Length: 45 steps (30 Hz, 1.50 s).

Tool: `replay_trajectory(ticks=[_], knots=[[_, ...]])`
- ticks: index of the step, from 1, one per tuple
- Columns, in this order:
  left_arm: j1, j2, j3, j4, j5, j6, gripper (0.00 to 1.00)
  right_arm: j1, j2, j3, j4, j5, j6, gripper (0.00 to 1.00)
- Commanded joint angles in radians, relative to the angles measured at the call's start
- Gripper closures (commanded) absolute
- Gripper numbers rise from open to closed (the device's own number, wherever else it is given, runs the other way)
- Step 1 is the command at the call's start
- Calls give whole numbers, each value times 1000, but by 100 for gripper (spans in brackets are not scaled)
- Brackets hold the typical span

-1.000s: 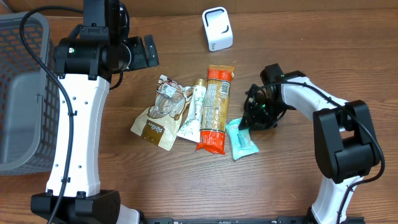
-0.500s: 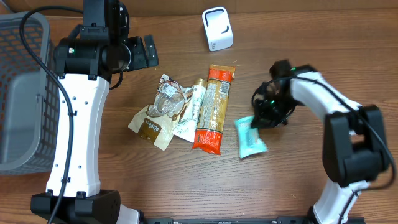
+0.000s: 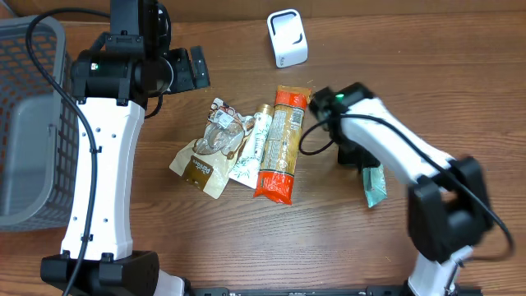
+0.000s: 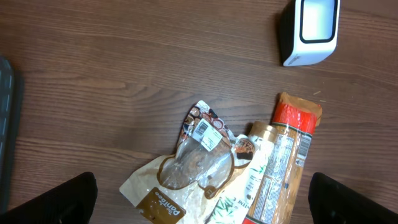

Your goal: Scan the item barcode

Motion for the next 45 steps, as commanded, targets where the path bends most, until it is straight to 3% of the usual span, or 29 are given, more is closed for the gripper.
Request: replay_trajectory(ticks=[1, 7, 10, 12, 14, 18, 20, 26, 32, 34, 38, 39, 45], knots=[[3, -4, -8, 1, -13, 19, 0, -4, 103, 4, -2, 133, 81, 96], [3, -4, -8, 1, -13, 19, 0, 21, 155, 4, 24, 62, 66, 96], [3, -4, -8, 1, -13, 19, 0, 57, 155, 4, 95, -76, -53, 94], [3, -4, -8, 1, -13, 19, 0, 85, 155, 4, 157, -201, -139, 79], [3, -4, -8, 1, -13, 19, 0, 109, 155, 4, 199, -282, -172, 72], [3, -4, -8, 1, -13, 19, 0, 153, 155, 4, 247, -377, -172, 37], [3, -4, -8, 1, -13, 19, 0, 163, 154, 5, 266, -428, -172, 34], [3, -4, -8, 1, -13, 19, 0, 135, 106, 55, 270, -542, -186, 41], [3, -4, -8, 1, -13, 19, 0, 16, -99, 87, 269, -639, -194, 48], [3, -4, -8, 1, -13, 19, 0, -41, -169, 87, 253, -657, -190, 58], [3, -4, -8, 1, -13, 19, 0, -158, -249, 86, 180, -607, -186, 92], [2, -4, -8, 1, -13, 19, 0, -182, -249, 83, 159, -594, -186, 96], [2, -4, -8, 1, -13, 19, 0, -220, -246, -69, 238, -592, -185, 96]])
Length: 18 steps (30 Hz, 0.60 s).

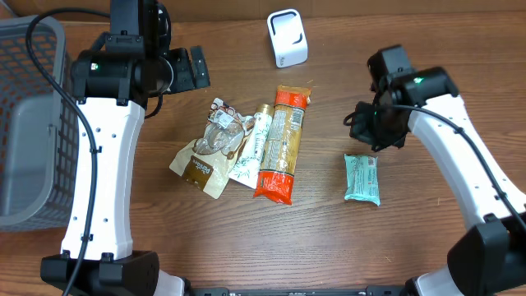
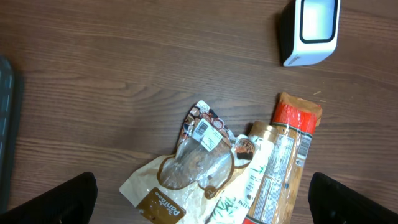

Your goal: Scan the item barcode

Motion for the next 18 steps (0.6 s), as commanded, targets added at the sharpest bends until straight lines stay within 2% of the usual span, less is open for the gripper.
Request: replay_trajectory(ticks=[1, 9, 18], knots=[[2, -4, -7, 1, -12, 19, 0, 5, 22, -121, 63, 7, 4, 96], [2, -4, -7, 1, -12, 19, 0, 3, 22, -345, 276, 111, 6, 96], [2, -4, -7, 1, -12, 19, 0, 3, 22, -406, 346, 154, -1, 96]])
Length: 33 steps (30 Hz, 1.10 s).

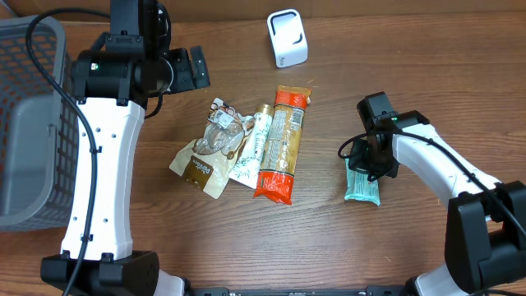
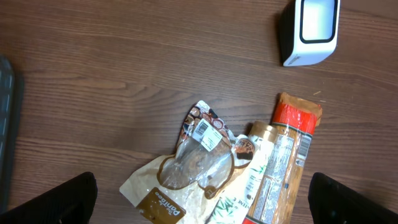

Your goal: Scan the item barcode

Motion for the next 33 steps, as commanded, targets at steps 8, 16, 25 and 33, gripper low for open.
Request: replay_trajectory(ticks=[8, 16, 25, 33], knots=[[2, -4, -7, 1, -12, 19, 0, 2, -3, -55, 56, 85, 0, 96], [2, -4, -7, 1, -12, 19, 0, 5, 0, -109, 121, 29, -13, 96], [2, -4, -7, 1, -12, 19, 0, 5, 1, -140, 140, 22, -34, 52], [2, -4, -7, 1, -12, 19, 0, 5, 1, -122, 124, -2, -127, 26]])
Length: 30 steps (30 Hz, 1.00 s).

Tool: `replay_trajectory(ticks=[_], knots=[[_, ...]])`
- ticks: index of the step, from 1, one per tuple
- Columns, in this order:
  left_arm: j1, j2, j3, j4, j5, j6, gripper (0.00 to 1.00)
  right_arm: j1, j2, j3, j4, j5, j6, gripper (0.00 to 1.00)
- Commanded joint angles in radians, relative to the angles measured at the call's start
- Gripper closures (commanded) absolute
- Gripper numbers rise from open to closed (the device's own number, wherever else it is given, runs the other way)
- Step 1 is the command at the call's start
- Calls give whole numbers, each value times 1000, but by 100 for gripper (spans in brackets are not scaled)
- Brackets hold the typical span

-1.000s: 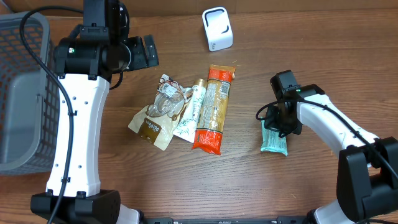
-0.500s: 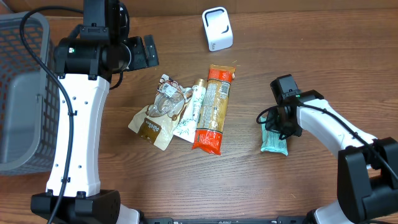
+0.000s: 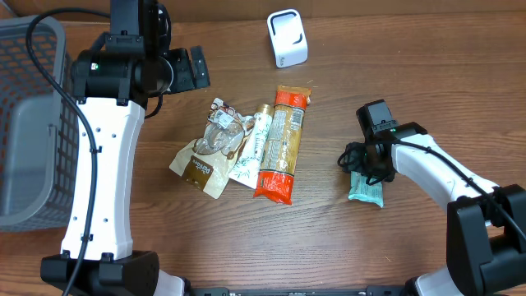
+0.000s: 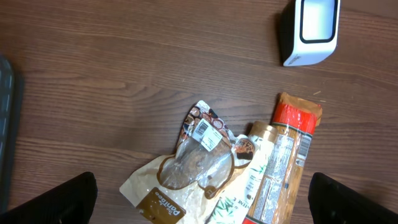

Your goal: Scan the item barcode

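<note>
A teal snack packet point(image 3: 366, 193) lies flat on the table at the right. My right gripper point(image 3: 362, 164) is down on its upper end and hides that end; its jaws do not show. The white barcode scanner point(image 3: 287, 37) stands at the back middle of the table, and the scanner point(image 4: 309, 31) also appears in the left wrist view. My left gripper point(image 3: 187, 70) hangs open high over the back left, its dark fingertips point(image 4: 74, 193) wide apart with nothing between them.
A pile lies in the middle: an orange pasta packet point(image 3: 279, 144), a white-green tube point(image 3: 253, 148), a brown pouch point(image 3: 201, 164) and a clear packet with a barcode label point(image 4: 205, 134). A grey wire basket point(image 3: 25, 123) stands at the left edge.
My right gripper has shifted slightly up the teal packet and covers more of its upper end. The left arm and the pile have not moved.
My right arm first reached across toward the pile, with the teal packet half under it. Then the arm stood back right of the packet, which lay flat in full view. After that the gripper was over the packet's top end, where it is now, lower on it.
</note>
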Motion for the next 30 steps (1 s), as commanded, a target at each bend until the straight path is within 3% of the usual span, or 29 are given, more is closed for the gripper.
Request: replay_trajectory(ticks=[1, 3, 9, 14, 19, 22, 23, 27, 30], knots=[[2, -4, -7, 1, -13, 19, 0, -2, 22, -4, -36, -8, -86, 24], [2, -4, -7, 1, -13, 19, 0, -2, 22, 32, -61, -27, -151, 23], [2, -4, -7, 1, -13, 19, 0, 33, 22, 95, -71, -325, -551, 16], [2, -4, -7, 1, -13, 19, 0, 124, 22, 95, -53, -396, -695, 13], [2, -4, -7, 1, -13, 19, 0, 154, 21, 140, -60, -397, -632, 16], [2, -4, -7, 1, -13, 19, 0, 122, 5, 263, -164, -397, -553, 0], [2, -4, -7, 1, -13, 19, 0, 108, -2, 306, -205, -396, -521, 0], [2, -4, -7, 1, -13, 19, 0, -20, -11, 479, -409, -448, -318, 0], [2, -4, -7, 1, -13, 19, 0, -138, -13, 495, -508, -569, -315, 0]])
